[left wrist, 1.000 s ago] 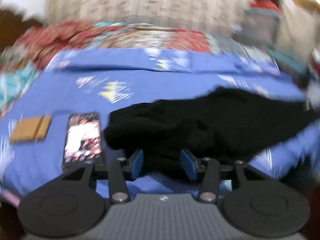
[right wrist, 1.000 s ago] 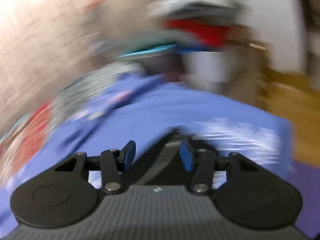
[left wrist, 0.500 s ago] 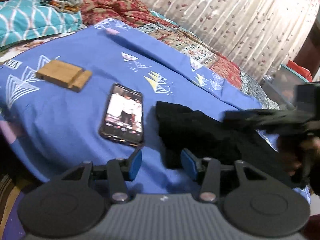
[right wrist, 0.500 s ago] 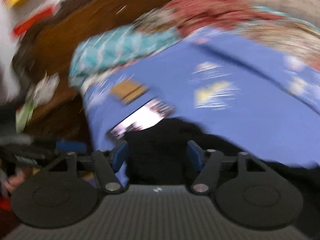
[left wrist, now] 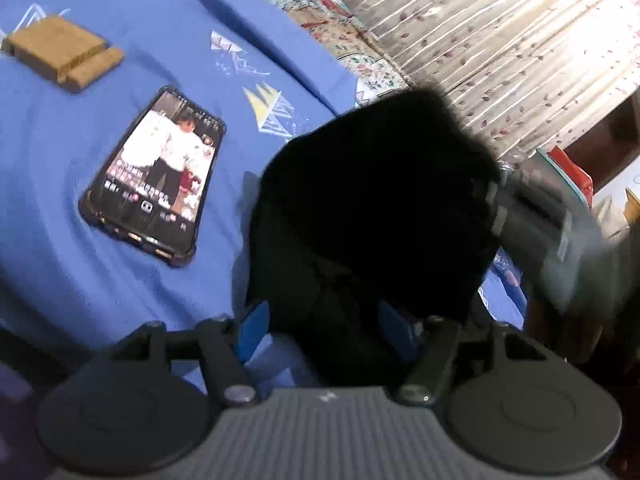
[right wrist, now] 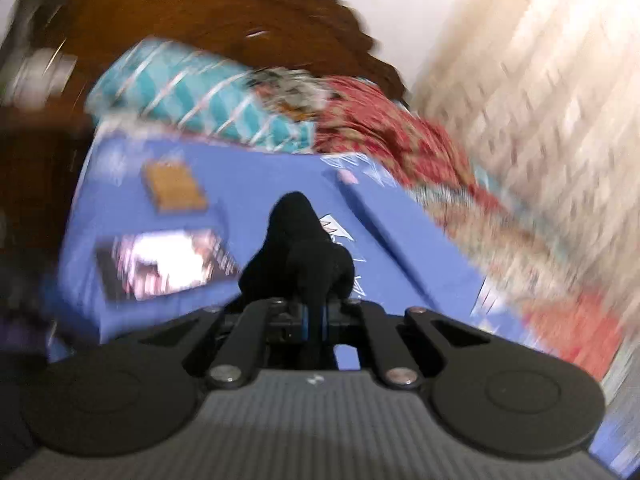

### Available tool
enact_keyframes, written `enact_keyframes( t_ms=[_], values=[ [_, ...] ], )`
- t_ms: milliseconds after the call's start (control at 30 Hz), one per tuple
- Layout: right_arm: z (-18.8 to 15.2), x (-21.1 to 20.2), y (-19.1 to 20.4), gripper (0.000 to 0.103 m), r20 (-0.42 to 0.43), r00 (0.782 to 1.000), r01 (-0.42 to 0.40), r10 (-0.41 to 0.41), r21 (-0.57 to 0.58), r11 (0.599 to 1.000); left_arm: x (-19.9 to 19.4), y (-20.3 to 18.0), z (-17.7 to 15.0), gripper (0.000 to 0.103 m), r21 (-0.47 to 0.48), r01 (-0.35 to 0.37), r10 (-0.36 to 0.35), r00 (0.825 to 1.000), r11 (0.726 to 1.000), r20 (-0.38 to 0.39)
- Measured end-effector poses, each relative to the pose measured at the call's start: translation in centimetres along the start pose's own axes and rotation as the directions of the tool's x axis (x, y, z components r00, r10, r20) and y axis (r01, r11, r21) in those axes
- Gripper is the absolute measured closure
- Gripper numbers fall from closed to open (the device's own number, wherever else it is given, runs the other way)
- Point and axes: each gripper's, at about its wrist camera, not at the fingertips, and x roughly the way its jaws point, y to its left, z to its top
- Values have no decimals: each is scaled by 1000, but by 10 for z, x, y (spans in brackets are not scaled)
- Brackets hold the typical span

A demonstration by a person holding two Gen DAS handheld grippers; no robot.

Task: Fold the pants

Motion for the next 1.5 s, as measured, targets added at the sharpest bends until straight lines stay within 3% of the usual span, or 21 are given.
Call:
enact_keyframes(
  t_ms=[67, 133, 233, 333, 400, 533, 633, 667, 733, 767, 833, 867, 900, 933, 1000, 1100, 1233, 1333, 1400, 1467, 1500],
  values=[
    [-19, 0, 29, 95, -31, 997, -68, 65, -93, 993, -13, 6, -4, 41, 8, -11, 11, 999, 1000, 32],
    [-35, 1, 52, 95, -85, 981, -185, 177, -92, 978, -25, 14, -7, 40, -3, -25, 25, 998, 1000, 50],
    [-41, 9, 73, 88, -120, 962, -251, 246, -32, 967, -38, 23, -9, 40, -38, -40, 42, 997, 998, 60],
    [-33, 19, 60, 79, -121, 954, -268, 274, 61, 961, -34, 18, -2, 32, -34, -49, 51, 997, 998, 56],
    [-28, 20, 43, 64, -123, 940, -302, 319, 135, 944, -24, 13, -1, 24, -33, -37, 39, 999, 999, 36],
    [-24, 15, 21, 63, -91, 922, -337, 377, 289, 896, 8, 4, 2, 12, -45, 2, -4, 999, 999, -43],
    [-36, 1, 20, 46, -64, 940, -281, 334, 407, 869, 27, 6, 1, 5, -109, 38, -50, 993, 993, -104],
    [-39, 0, 16, 36, -59, 947, -259, 316, 442, 859, 32, 8, 0, 5, -133, 50, -66, 991, 990, -115],
    [-44, 5, 23, 34, -71, 944, -254, 323, 472, 845, 40, 11, 0, 5, -163, 68, -89, 988, 984, -126],
    [-47, 10, 32, 34, -86, 938, -259, 336, 471, 843, 44, 12, -1, 6, -166, 72, -93, 988, 983, -123],
    [-49, 23, 55, 33, -116, 920, -292, 374, 434, 852, 49, 12, 0, 26, -164, 69, -89, 989, 984, -116],
    [-50, 29, 66, 37, -134, 919, -287, 370, 417, 862, 52, 12, 0, 58, -159, 71, -91, 989, 985, -118],
    [-50, 37, 76, 52, -160, 923, -263, 350, 401, 877, 55, 11, 0, 77, -154, 76, -95, 988, 985, -123],
    [-49, 41, 83, 60, -171, 935, -227, 311, 385, 895, 56, 6, 0, 81, -145, 77, -94, 989, 986, -112],
    [-43, 42, 85, 72, -163, 945, -204, 283, 380, 902, 49, -7, 0, 85, -66, 68, -73, 994, 996, -77],
    [-31, 30, 85, 78, -129, 964, -169, 233, 380, 909, 34, -35, 1, 86, 85, 83, -80, 996, 993, -27],
    [-10, 12, 92, 79, -53, 996, -50, 70, 316, 947, 5, -72, 2, 86, 300, 89, -122, 988, 950, 92],
    [-5, 21, 95, 78, -64, 994, -62, 88, 335, 940, 6, -58, 2, 86, 271, 62, -88, 993, 961, 85],
    [-11, 43, 108, 70, -154, 974, -107, 164, 323, 940, 22, -30, -6, 85, 193, -12, 12, 1000, 981, 4],
    [-23, 59, 122, 59, -227, 943, -154, 245, 354, 922, 32, -11, -15, 85, 127, -71, 80, 994, 989, -68],
    [-25, 58, 125, 57, -210, 947, -156, 243, 362, 919, 29, -8, -18, 83, 117, -70, 78, 995, 991, -64]
  ],
)
